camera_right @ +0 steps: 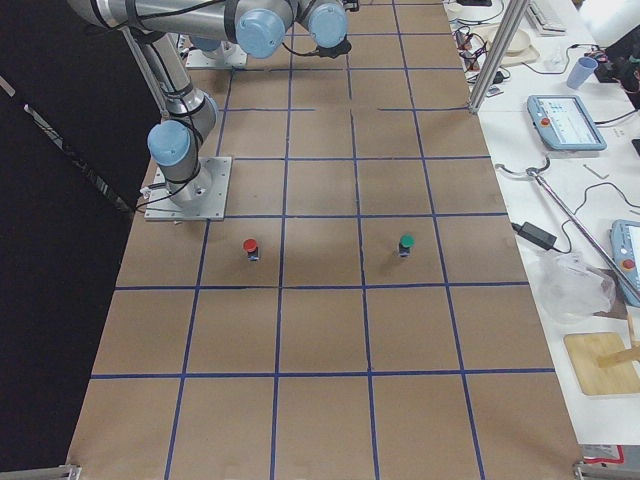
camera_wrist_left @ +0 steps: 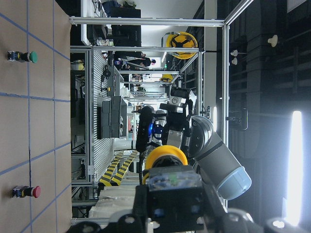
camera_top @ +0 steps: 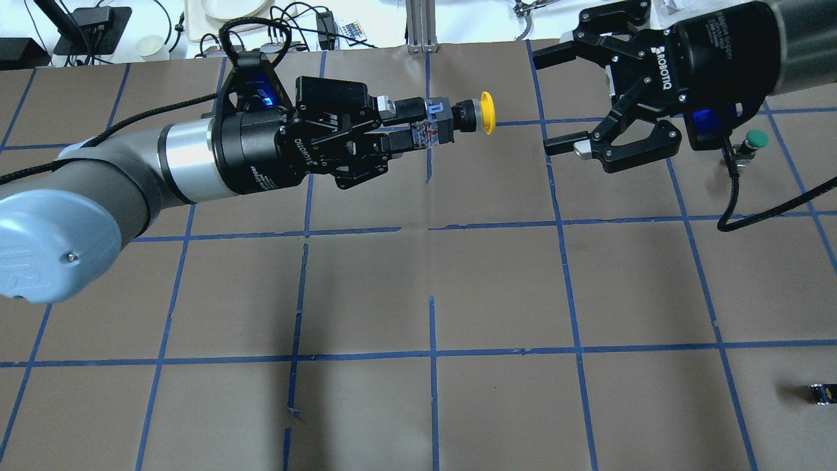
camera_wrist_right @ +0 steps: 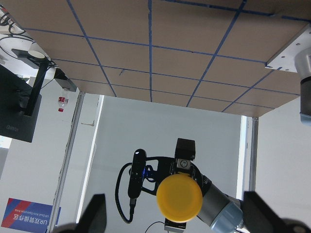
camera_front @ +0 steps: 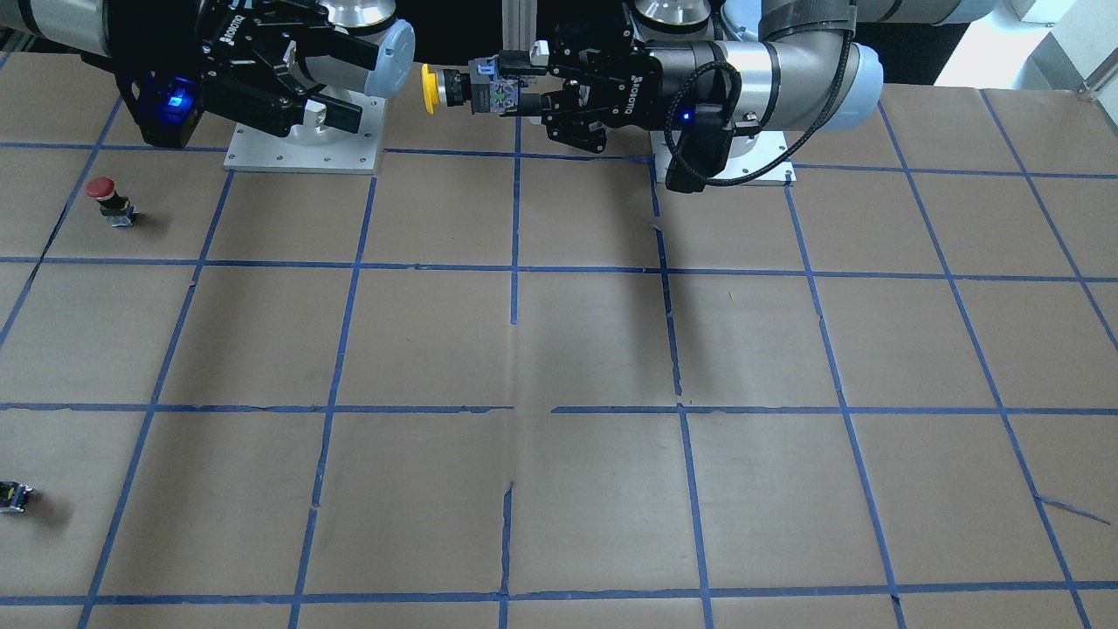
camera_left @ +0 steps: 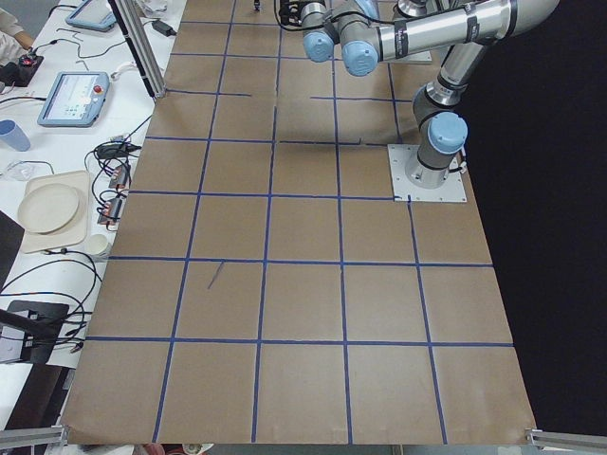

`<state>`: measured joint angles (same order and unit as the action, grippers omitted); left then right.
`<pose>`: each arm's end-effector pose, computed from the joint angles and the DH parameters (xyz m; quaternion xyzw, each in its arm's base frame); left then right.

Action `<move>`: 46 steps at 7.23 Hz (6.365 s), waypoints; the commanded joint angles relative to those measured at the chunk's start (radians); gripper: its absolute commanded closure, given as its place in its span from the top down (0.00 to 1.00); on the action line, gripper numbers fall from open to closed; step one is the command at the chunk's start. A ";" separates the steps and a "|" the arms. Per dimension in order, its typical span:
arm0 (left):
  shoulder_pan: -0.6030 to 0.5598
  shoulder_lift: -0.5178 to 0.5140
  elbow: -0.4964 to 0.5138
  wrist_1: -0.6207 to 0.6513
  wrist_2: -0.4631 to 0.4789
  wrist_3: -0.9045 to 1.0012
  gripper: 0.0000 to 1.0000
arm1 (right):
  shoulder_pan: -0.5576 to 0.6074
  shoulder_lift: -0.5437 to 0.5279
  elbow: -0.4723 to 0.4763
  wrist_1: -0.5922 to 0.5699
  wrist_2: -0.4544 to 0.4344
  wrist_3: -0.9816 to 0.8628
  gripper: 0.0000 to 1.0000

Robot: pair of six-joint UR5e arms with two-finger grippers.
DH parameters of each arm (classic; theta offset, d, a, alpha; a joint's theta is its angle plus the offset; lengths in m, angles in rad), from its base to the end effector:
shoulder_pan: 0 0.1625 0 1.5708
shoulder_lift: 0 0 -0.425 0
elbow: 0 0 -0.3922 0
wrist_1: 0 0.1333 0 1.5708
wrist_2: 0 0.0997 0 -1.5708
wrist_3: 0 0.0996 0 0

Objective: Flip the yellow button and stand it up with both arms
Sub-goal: 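Hold the button up with the left gripper while the right gripper approaches its yellow cap, then close the right gripper on the yellow cap end of the button, then open the left gripper and withdraw it while the right gripper carries the button away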

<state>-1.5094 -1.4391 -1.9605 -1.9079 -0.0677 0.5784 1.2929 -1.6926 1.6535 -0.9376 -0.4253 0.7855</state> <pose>-0.2071 -0.4233 0.4334 0.0402 -0.6858 0.0296 0.7260 0.1057 -0.4460 0.5098 0.5442 0.6122 0.3682 0.4398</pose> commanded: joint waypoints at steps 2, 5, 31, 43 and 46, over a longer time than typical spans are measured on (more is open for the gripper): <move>-0.002 0.000 0.000 0.001 0.000 -0.002 0.01 | 0.061 0.007 0.000 0.023 0.010 0.003 1.00; -0.014 -0.003 0.000 0.006 -0.001 -0.002 0.01 | 0.075 0.008 0.000 0.026 0.068 0.012 1.00; -0.014 -0.004 0.011 0.010 -0.007 -0.047 0.99 | 0.063 0.016 0.022 -0.030 -0.005 0.026 0.05; -0.041 -0.096 0.368 0.333 1.709 -0.391 0.99 | -0.173 0.033 0.079 -0.536 -1.089 -1.381 0.05; -0.120 -0.159 0.456 0.331 1.644 -0.425 0.99 | -0.282 0.037 0.159 -0.673 -1.086 -1.778 0.05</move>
<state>-1.6128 -1.5889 -1.5303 -1.5741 1.6515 0.1633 1.0661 -1.6559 1.7860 -1.5605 -1.5145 -0.8280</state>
